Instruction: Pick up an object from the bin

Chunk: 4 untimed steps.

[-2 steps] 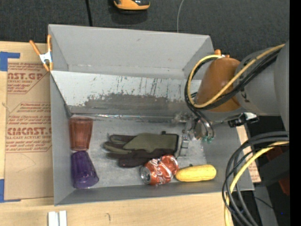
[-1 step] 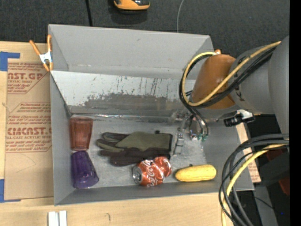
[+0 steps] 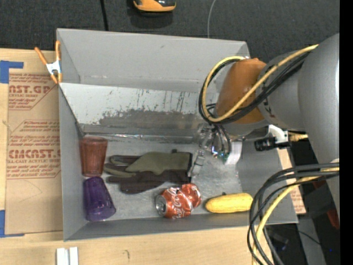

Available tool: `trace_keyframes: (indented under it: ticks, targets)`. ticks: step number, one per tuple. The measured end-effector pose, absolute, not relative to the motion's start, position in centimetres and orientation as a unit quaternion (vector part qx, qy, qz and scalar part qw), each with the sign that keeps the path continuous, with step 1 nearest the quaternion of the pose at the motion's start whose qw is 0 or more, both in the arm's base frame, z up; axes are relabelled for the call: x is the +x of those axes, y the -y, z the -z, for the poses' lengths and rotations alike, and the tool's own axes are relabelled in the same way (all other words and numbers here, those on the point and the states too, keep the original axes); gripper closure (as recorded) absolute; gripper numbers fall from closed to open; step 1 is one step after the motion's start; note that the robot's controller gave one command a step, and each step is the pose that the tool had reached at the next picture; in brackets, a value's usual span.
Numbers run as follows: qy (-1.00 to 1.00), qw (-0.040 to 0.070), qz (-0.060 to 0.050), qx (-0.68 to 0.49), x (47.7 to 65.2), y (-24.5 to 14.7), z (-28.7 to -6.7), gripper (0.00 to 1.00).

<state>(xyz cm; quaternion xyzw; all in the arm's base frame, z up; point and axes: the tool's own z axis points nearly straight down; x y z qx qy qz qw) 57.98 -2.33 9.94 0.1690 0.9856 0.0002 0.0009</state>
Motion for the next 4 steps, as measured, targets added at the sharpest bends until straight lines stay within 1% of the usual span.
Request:
trace_keyframes:
  ticks: [1, 2, 4]
  targets:
    - [-0.977, 0.0, 0.0, 0.214, 56.7, 1.4, -6.8, 0.0]
    - [-0.977, 0.002, 0.0, 0.213, 57.6, -2.4, -7.2, 1.0]
    - [-0.977, 0.0, 0.0, 0.213, 57.5, -2.4, -7.5, 1.0]
